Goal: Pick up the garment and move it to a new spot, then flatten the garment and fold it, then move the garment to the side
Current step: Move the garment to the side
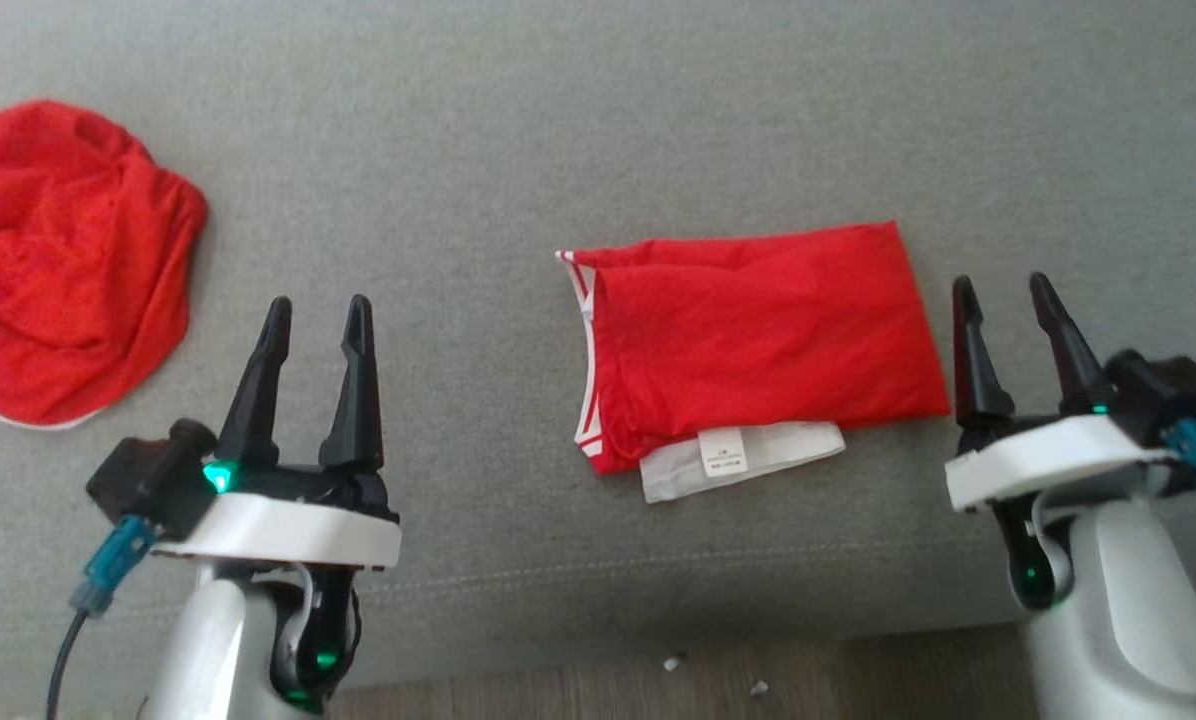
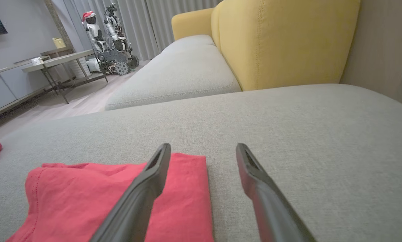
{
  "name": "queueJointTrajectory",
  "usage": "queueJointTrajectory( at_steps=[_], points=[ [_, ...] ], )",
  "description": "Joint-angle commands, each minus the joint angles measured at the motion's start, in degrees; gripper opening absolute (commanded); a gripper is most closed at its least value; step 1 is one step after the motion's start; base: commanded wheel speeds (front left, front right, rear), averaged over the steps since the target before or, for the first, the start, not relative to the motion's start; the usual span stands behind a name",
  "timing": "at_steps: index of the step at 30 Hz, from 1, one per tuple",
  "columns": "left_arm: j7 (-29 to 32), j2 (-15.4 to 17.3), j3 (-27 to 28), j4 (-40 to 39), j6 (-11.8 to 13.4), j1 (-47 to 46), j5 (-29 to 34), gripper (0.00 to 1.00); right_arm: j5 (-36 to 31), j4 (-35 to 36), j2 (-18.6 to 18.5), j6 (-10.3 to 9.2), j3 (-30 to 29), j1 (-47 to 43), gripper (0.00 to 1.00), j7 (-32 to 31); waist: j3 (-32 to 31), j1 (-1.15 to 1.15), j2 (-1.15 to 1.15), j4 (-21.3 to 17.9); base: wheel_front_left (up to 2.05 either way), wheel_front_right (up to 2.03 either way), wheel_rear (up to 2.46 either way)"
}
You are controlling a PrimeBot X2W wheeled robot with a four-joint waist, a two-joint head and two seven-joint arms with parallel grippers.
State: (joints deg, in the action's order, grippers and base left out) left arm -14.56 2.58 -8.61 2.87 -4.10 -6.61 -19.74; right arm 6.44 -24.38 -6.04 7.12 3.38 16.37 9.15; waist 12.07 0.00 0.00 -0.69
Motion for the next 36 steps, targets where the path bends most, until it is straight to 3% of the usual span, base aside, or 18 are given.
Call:
queueJointTrajectory(
  at_steps=[1,17,18,19,30,36],
  points=[
    [-0.44,0.3,1.3,-1.76,0.25,-2.46,0.1,1.0,0.41,0.73,0.45,0.36,1.51,2.37,1.0,-0.05,1.31,0.0,0.0,0.48,0.0,0.0,0.0],
    [-0.44,0.3,0.51,-1.17,-0.32,-5.62,0.78,1.0,0.9,-13.7,2.23,0.36,-0.3,9.01,1.0,-3.02,6.22,0.0,0.0,2.4,0.0,0.0,0.0],
    [-0.44,0.3,0.52,-1.17,-0.35,-5.76,0.86,1.0,1.21,-14.53,2.3,0.36,0.0,9.35,0.42,-3.29,6.45,0.0,0.0,2.46,0.0,0.0,0.0],
    [-0.44,0.3,0.51,-1.1,-0.38,-5.86,0.97,1.0,1.24,-15.23,2.32,0.36,0.34,9.68,0.0,-3.31,6.6,0.0,0.0,2.5,0.0,0.0,0.0],
    [-0.44,0.3,0.16,-0.7,-0.9,-6.98,1.69,1.0,-3.34,-14.75,-1.85,0.36,3.83,16.07,0.0,2.72,7.74,0.0,0.0,1.98,0.0,0.0,0.0],
    [-0.44,0.3,0.11,-0.69,-1.14,-7.57,1.8,1.0,-3.1,-13.53,-6.5,0.36,6.92,21.61,0.0,0.78,8.49,0.0,0.0,0.45,0.0,0.0,0.0]
  ],
)
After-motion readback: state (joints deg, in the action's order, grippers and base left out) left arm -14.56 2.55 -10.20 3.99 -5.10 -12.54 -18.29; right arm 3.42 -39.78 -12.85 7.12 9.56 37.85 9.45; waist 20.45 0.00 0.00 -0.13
